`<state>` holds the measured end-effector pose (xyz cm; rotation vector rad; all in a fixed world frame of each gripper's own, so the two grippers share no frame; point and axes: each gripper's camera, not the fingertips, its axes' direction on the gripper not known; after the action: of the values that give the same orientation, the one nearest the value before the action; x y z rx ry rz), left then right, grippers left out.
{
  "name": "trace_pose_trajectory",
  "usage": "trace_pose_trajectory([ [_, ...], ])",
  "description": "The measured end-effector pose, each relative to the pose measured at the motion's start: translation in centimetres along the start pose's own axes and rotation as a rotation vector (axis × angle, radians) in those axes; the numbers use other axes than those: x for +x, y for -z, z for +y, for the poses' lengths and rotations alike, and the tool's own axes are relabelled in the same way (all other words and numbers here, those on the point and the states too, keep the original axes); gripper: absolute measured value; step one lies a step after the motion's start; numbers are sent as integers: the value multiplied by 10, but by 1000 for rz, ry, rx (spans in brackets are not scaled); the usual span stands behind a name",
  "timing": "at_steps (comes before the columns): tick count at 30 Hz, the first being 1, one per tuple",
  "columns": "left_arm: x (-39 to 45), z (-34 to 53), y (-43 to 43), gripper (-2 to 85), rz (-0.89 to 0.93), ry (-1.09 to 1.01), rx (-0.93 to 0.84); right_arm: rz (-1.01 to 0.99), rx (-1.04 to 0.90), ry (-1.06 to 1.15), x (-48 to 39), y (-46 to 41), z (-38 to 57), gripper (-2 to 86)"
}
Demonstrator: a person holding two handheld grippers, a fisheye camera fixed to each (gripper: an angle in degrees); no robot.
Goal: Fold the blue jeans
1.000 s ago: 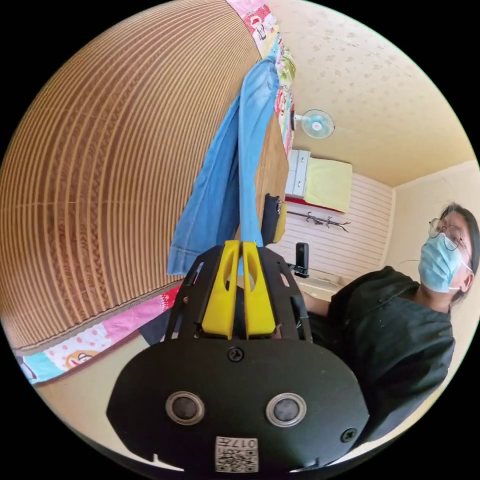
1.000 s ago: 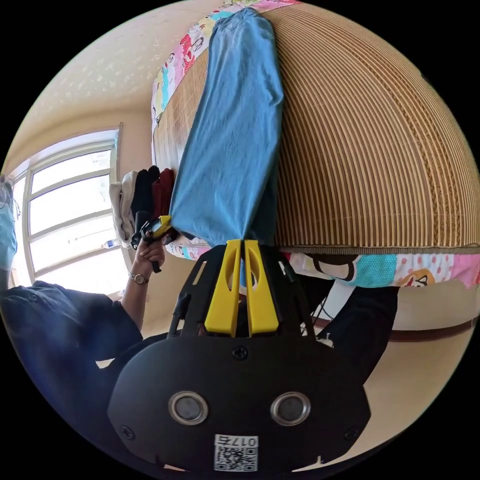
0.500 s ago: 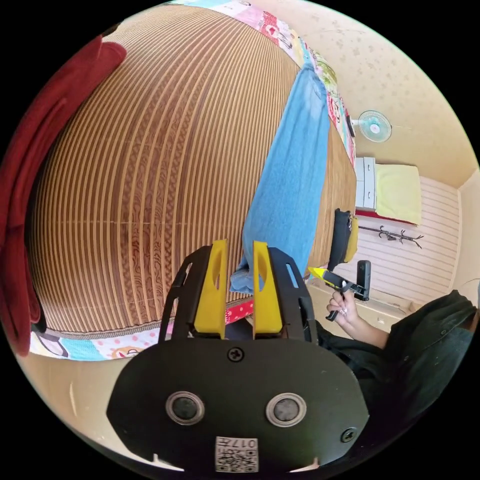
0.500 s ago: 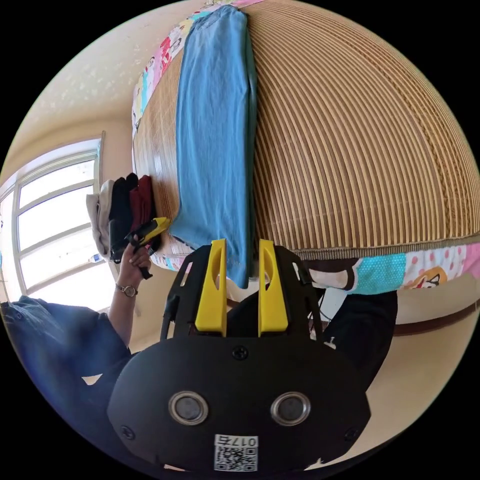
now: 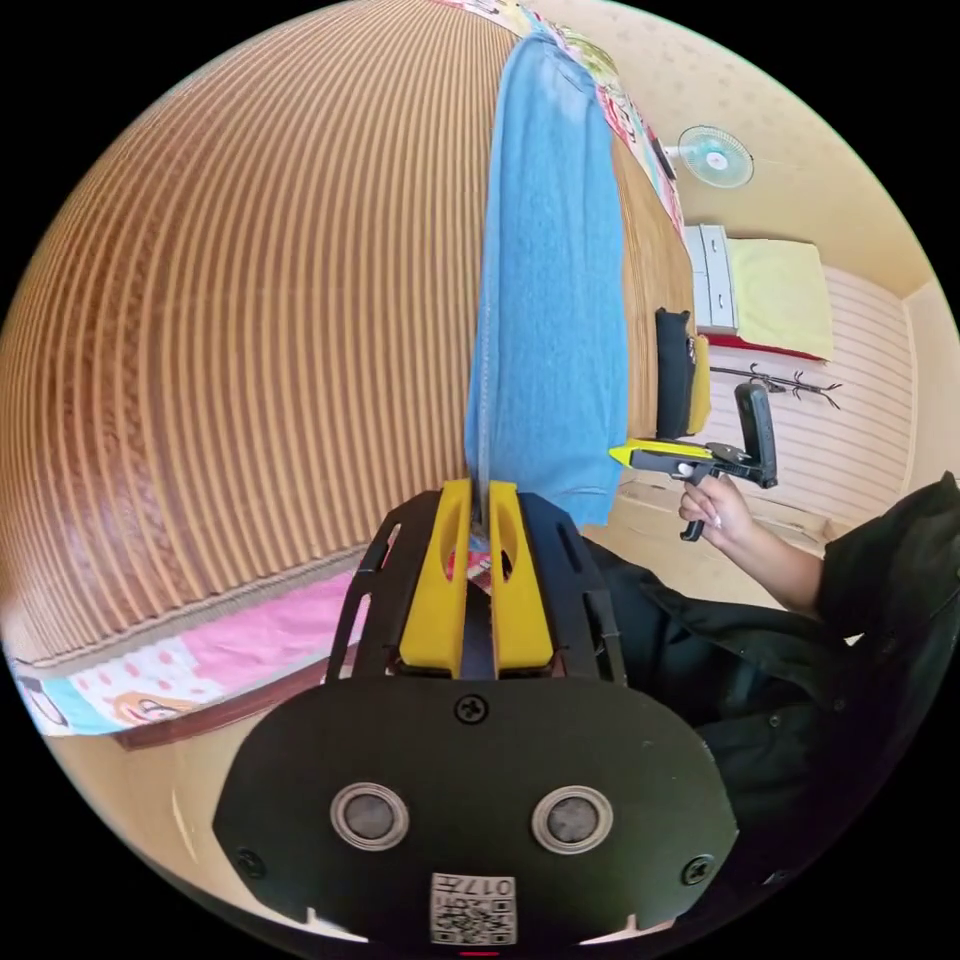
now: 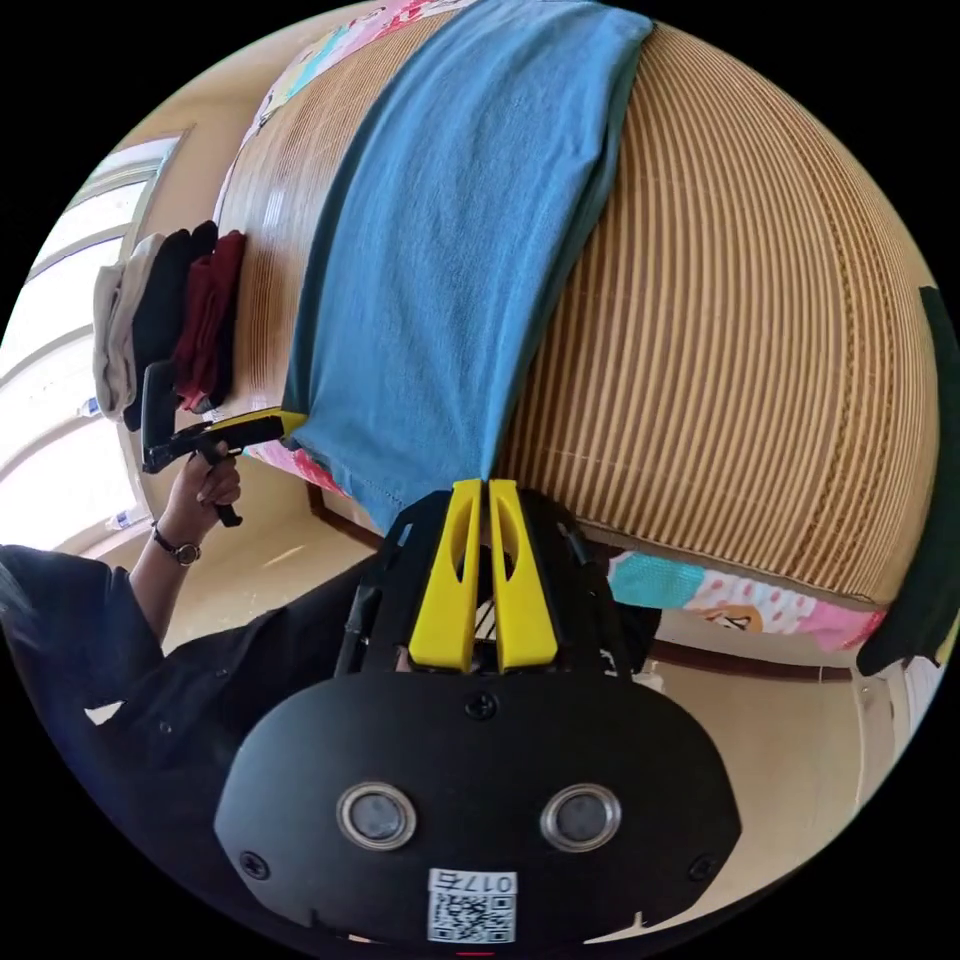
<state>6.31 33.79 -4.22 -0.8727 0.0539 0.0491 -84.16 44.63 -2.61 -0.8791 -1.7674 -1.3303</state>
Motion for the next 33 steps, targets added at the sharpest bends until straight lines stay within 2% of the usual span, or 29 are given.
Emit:
trace_pose_trajectory([
  [5, 33, -3, -78, 39, 92, -6, -161, 136, -42, 5, 33, 21, 48, 19],
  [9, 49, -15, -107, 43, 33, -31, -258, 186, -47, -65, 61, 36, 78, 27],
  [12, 46, -28, -77, 57, 19, -64, -174, 124, 26, -90, 84, 63, 86, 48],
  [14, 31, -47, -35, 68, 61, -56, -30, 39, 107, -96, 103, 84, 85, 69],
  [17, 7, -93, 3, 80, 115, -57, 137, -143, 262, -116, 143, 114, 68, 87],
  [19, -1, -133, 15, 80, 160, -87, 210, -344, 365, -121, 179, 127, 37, 103],
  [22, -4, -216, 15, 87, 180, -129, 242, -532, 487, -146, 218, 138, -14, 116],
  [25, -4, -278, 19, 97, 88, -98, 347, -492, 561, -133, 231, 159, -68, 120],
  [28, -8, -306, 18, 90, 116, -59, 449, -443, 583, -107, 233, 173, -107, 123],
  [30, -9, -310, 7, 86, 145, -57, 429, -455, 573, -102, 235, 173, -116, 122],
  [33, -3, -284, -11, 60, 57, -73, 431, -488, 554, -81, 233, 166, -96, 118],
])
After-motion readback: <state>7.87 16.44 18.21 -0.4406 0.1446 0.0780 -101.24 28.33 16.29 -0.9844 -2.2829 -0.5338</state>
